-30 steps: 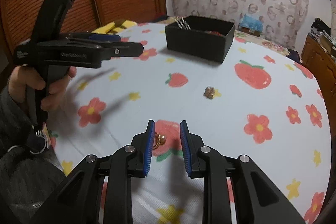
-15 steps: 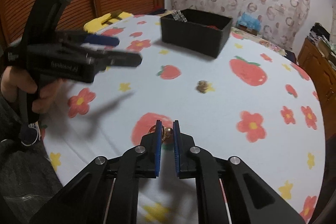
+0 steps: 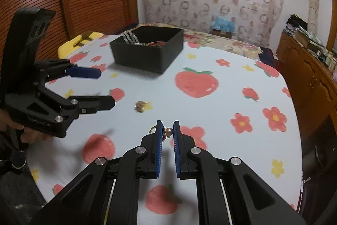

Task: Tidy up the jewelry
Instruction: 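Grasp the small gold charm with the left tool while the right tool holds the ring up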

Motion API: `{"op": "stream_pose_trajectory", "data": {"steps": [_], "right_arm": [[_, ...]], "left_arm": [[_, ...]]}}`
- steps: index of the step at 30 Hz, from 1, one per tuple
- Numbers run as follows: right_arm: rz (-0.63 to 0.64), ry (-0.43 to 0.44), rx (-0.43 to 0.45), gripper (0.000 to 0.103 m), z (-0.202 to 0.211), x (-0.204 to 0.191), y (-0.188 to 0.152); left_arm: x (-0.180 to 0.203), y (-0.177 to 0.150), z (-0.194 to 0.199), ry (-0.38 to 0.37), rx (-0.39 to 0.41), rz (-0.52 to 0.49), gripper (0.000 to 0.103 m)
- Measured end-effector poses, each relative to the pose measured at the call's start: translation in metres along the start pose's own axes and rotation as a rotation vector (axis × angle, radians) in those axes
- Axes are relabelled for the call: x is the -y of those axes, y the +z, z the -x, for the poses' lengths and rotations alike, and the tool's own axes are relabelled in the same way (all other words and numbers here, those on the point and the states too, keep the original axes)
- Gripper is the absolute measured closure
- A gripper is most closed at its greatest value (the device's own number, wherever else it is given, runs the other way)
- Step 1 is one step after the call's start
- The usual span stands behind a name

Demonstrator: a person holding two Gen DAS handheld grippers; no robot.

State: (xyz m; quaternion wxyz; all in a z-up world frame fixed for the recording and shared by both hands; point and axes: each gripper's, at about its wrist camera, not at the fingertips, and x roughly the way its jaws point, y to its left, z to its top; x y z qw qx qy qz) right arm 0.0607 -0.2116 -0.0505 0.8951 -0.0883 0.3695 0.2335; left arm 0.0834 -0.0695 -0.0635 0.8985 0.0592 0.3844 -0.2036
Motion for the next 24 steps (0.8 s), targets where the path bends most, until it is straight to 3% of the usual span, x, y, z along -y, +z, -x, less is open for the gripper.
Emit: {"op": "stream_pose_trajectory", "data": {"steps": [7,18,24], "right_arm": [[-0.026,-0.013,0.017,0.091,0.004,0.012,0.002],[-0.036,-0.009,0.029,0.091,0.004,0.017,0.005],[-0.034,-0.005,0.029,0.091,0.003,0.015,0.008]], "left_arm": [[0.013,0.01,-0.025,-0.041,-0.062,-0.02,0.063],[0.021,0.013,-0.043,-0.055,-0.103,-0.037,0.089],[0.016,0.013,-0.037,-0.052,-0.082,-0.025,0.089]]}}
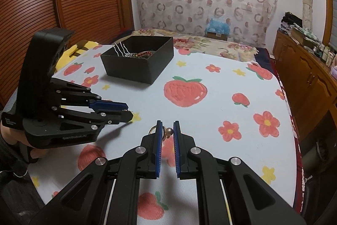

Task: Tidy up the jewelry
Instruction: 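Grasp the small gold charm with the left tool while the right tool holds the ring up, then lower the charm with the left tool while the right tool drops the ring into the box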

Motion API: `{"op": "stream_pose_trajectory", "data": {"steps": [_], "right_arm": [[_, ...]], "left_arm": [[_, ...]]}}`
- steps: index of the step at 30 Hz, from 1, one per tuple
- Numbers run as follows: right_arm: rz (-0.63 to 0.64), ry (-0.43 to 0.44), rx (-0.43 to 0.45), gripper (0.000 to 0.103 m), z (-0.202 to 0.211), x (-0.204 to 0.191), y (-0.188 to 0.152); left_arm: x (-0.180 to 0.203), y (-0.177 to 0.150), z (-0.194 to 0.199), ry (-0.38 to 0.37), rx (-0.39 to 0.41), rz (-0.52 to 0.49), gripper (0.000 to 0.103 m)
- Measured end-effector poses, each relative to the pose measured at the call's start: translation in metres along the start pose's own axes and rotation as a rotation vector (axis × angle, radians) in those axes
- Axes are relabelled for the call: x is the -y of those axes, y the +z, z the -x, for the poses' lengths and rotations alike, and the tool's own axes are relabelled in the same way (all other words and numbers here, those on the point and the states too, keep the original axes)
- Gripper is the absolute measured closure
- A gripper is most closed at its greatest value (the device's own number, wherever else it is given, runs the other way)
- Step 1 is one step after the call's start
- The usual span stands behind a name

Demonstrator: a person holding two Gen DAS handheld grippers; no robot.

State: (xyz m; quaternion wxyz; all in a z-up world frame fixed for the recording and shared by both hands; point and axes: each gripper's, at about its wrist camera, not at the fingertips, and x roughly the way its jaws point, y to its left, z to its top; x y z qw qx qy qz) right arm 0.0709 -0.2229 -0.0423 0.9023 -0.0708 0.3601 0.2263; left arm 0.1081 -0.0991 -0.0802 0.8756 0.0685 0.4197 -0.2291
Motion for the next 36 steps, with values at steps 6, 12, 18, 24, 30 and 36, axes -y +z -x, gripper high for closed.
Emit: {"op": "stream_pose_trajectory", "data": {"steps": [6,12,18,24,30,36], "right_arm": [[0.015,0.011,0.017,0.091,-0.006,-0.008,0.018],[0.043,0.022,0.039,0.091,-0.013,-0.017,0.045],[0.021,0.047,0.06,0.091,-0.023,-0.015,0.079],[0.016,0.066,0.066,0.091,-0.042,-0.024,0.107],[0.016,0.077,0.058,0.091,-0.061,-0.033,0.122],[0.023,0.08,0.042,0.091,-0.085,-0.037,0.132]], "left_arm": [[-0.015,0.007,0.017,0.023,0.041,0.024,0.089],[-0.037,0.02,0.033,0.055,0.083,0.052,0.089],[-0.057,0.036,0.045,0.094,0.129,0.075,0.089],[-0.079,0.051,0.05,0.132,0.163,0.103,0.089],[-0.096,0.061,0.047,0.155,0.177,0.135,0.088],[-0.107,0.056,0.052,0.174,0.19,0.166,0.071]]}}
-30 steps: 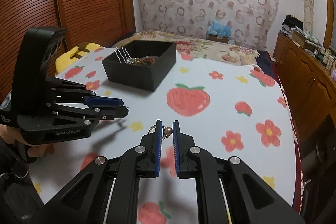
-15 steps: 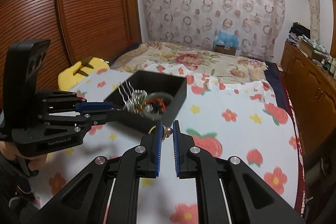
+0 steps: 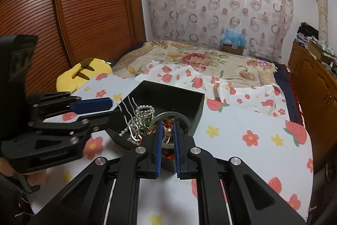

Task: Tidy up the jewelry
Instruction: 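Lower the charm with the left tool while the right tool drops the ring into the box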

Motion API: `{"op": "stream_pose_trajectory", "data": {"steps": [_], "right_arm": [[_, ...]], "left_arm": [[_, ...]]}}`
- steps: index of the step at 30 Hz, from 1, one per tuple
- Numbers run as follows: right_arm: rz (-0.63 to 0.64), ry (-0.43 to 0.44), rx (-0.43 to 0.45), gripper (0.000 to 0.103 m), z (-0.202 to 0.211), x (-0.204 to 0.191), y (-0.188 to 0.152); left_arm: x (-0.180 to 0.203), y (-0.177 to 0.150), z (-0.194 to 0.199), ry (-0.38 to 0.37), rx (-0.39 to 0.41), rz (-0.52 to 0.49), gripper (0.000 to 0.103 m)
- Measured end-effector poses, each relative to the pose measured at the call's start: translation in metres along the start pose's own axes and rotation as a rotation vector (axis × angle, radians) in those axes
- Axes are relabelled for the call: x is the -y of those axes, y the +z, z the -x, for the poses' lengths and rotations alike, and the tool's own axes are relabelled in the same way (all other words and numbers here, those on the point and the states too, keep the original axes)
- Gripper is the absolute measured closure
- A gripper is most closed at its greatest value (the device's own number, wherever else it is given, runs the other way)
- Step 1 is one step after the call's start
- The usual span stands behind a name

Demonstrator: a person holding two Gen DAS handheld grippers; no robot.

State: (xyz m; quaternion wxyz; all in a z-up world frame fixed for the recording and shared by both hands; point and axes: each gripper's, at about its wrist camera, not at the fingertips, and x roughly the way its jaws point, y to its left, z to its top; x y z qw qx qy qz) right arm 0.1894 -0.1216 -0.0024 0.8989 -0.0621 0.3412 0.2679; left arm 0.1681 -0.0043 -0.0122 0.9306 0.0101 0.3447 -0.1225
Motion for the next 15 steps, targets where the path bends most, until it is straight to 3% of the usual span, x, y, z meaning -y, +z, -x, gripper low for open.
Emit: {"op": "stream_pose_trajectory", "data": {"steps": [5,8,12,14,15], "right_arm": [[-0.002,0.012,0.0,0.091,-0.013,0.0,0.007],[-0.003,0.016,-0.003,0.091,-0.022,-0.001,0.013],[-0.015,0.016,-0.017,0.09,-0.032,-0.001,0.016],[-0.015,0.016,-0.019,0.076,-0.034,-0.002,0.014],[-0.016,0.01,-0.017,0.062,-0.034,-0.003,0.013]], "left_arm": [[-0.01,-0.004,0.011,0.019,0.018,0.016,0.066],[-0.018,-0.006,0.02,0.04,0.033,0.026,0.056],[-0.025,-0.008,0.029,0.071,0.039,0.039,0.029],[-0.029,-0.009,0.033,0.085,0.048,0.046,0.023],[-0.031,-0.009,0.036,0.092,0.046,0.049,0.02]]}}
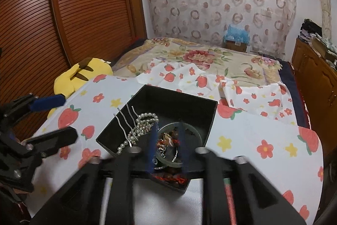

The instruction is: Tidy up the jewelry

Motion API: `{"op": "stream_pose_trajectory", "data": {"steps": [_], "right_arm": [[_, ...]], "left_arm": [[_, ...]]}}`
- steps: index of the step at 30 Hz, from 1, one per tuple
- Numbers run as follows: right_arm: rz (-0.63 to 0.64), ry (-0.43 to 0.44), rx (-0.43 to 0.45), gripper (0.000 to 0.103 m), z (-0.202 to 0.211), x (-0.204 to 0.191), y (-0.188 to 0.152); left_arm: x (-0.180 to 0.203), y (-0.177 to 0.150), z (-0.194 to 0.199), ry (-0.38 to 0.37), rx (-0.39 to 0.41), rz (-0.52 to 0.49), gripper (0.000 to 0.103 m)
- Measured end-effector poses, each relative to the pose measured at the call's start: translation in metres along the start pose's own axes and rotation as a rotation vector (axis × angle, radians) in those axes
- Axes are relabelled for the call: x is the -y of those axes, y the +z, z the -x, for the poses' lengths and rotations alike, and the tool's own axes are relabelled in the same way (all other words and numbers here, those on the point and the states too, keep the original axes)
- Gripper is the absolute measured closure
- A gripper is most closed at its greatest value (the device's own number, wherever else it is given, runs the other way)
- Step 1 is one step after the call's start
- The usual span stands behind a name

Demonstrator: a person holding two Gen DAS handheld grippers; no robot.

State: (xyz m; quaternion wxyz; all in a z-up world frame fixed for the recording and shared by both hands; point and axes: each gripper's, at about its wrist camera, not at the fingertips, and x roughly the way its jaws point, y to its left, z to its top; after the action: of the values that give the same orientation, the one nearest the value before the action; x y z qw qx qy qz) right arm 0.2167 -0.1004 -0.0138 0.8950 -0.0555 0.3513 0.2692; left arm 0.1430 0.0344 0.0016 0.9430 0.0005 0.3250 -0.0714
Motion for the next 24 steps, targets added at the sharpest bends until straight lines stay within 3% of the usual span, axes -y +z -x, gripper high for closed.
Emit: {"op": "stream_pose_trajectory", "data": {"steps": [2,5,12,13,16,20,24], "right_arm": [[-0.009,-0.018,0.007,0.053,0.001,0.0,-0.001],[-0.026,-0.036,0.017,0.05,0.005,0.001,-0.004],[-0.051,-0.116,0.091,0.018,0.039,0.002,-0.02],[-0.052,-0.128,0.108,0.013,0.047,0.001,-0.024],[-0.064,-0.144,0.151,0.004,0.068,-0.004,-0.034],[-0.094,-0.123,0.182,0.003,0.094,-0.007,-0.052],[-0.098,-0.159,0.211,0.003,0.115,-0.015,-0.068]], "left_arm": [[-0.003,-0.001,0.003,0.006,0.003,0.006,0.016],[-0.007,-0.003,0.007,0.012,0.002,0.009,0.016],[-0.009,-0.013,0.022,0.044,0.022,0.017,0.013],[-0.009,-0.015,0.024,0.048,0.027,0.019,0.007],[-0.008,-0.023,0.035,0.066,0.055,0.021,0.008],[-0.005,-0.033,0.046,0.086,0.066,0.027,0.008],[-0.002,-0.041,0.056,0.096,0.074,0.035,0.008]]}}
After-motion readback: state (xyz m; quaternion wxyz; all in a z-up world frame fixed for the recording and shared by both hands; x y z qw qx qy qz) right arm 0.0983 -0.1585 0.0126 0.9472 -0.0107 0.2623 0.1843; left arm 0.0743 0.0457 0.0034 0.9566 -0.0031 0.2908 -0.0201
